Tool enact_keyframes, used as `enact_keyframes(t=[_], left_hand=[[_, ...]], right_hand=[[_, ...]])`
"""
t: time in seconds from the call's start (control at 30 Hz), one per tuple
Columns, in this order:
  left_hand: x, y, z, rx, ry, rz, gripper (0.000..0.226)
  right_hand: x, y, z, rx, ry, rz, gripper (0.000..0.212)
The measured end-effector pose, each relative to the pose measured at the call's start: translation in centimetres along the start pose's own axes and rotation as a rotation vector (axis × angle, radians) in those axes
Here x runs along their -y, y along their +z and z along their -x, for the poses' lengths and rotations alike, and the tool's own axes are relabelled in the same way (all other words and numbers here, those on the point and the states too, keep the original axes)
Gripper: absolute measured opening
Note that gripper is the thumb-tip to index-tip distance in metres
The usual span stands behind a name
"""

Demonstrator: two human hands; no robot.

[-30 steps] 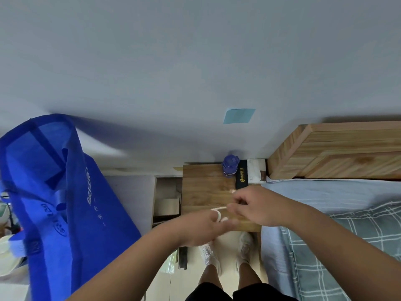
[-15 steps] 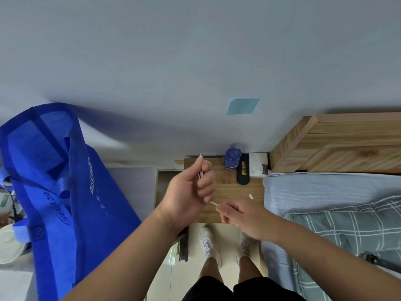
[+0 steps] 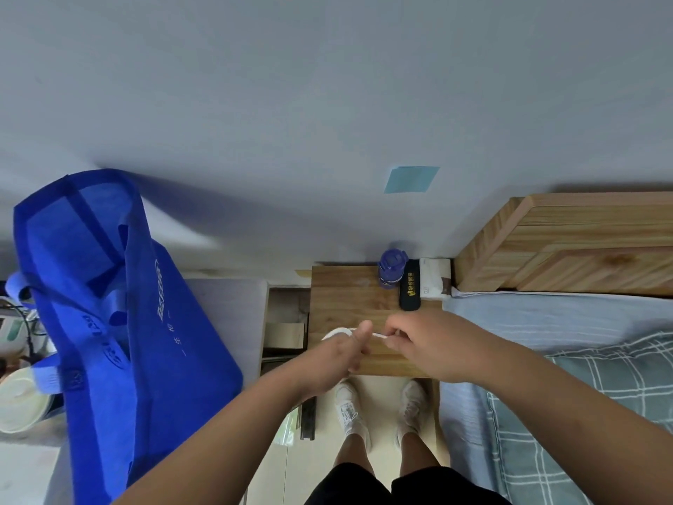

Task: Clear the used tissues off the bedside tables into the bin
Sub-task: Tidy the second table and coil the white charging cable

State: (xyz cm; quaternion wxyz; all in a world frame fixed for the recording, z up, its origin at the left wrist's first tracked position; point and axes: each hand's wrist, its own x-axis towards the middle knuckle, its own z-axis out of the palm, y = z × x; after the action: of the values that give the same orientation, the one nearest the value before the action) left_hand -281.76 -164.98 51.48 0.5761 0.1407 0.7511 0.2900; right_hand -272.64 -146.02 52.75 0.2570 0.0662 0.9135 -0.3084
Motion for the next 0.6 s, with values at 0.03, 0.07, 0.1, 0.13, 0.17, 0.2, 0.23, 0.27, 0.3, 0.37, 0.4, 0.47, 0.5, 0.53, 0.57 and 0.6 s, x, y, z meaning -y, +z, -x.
enact_keyframes(t=[0.03, 0.07, 0.1, 0.13, 0.17, 0.2, 0.23, 0.27, 0.3, 0.37, 0.4, 0.47, 0.5, 0.53, 0.57, 0.6], left_hand=[[0.3, 0.2, -0.4, -0.098, 0.016, 0.077, 0.061], [0.4, 0.5, -0.9, -0.201, 0.03, 0.2, 0.059], [0.5, 0.6, -1.2, -0.297, 0.042, 0.347, 0.054], [0.3, 0.6, -1.5, -0.363, 0.057, 0.502, 0.045], [0.1, 0.5, -1.7, -0.379, 0.087, 0.667, 0.038], [-0.3, 0.4, -1.9, -0.347, 0.132, 0.845, 0.033], [-0.8, 0.1, -1.8, -0.284, 0.178, 1.024, 0.031], [-1.2, -0.2, -1.7, -0.216, 0.211, 1.173, 0.032], [-1.6, -0.5, -1.5, -0.15, 0.236, 1.278, 0.033], [-2.0, -1.2, -0.9, -0.015, 0.284, 1.394, 0.033], [-2.1, -1.5, -0.6, 0.058, 0.308, 1.431, 0.034], [-2.2, -1.8, 0.2, 0.199, 0.351, 1.48, 0.038], [-2.2, -1.8, 0.6, 0.256, 0.362, 1.5, 0.04], [-2.3, -1.7, 0.9, 0.303, 0.367, 1.517, 0.041], [-2.3, -1.5, 1.1, 0.348, 0.374, 1.53, 0.042], [-2.4, -1.3, 1.2, 0.394, 0.385, 1.536, 0.042]], right_hand=[[0.5, 0.5, 0.3, -0.006, -0.007, -0.096, 0.014], [1.2, 1.2, 0.5, -0.007, -0.005, -0.23, 0.014], [2.0, 2.0, 0.7, -0.005, 0.004, -0.385, 0.016], [2.7, 2.8, 0.9, -0.005, 0.015, -0.536, 0.02], [3.4, 3.6, 0.9, -0.007, 0.028, -0.662, 0.024], [3.9, 4.3, 1.0, -0.008, 0.048, -0.759, 0.027], [4.2, 4.9, 1.0, -0.004, 0.07, -0.836, 0.03], [4.2, 5.3, 1.0, 0.008, 0.091, -0.904, 0.031], [4.1, 5.4, 1.0, 0.03, 0.106, -0.956, 0.031], [3.3, 5.2, 1.0, 0.076, 0.128, -1.02, 0.028], [2.8, 5.0, 1.0, 0.089, 0.131, -1.059, 0.024], [1.8, 4.3, 1.0, 0.082, 0.13, -1.206, 0.007], [1.2, 4.0, 0.9, 0.067, 0.126, -1.326, 0.006], [0.8, 3.8, 0.8, 0.06, 0.122, -1.458, 0.017], [0.6, 3.6, 0.6, 0.067, 0.117, -1.594, 0.025], [0.7, 3.5, 0.4, 0.069, 0.123, -1.722, 0.028]])
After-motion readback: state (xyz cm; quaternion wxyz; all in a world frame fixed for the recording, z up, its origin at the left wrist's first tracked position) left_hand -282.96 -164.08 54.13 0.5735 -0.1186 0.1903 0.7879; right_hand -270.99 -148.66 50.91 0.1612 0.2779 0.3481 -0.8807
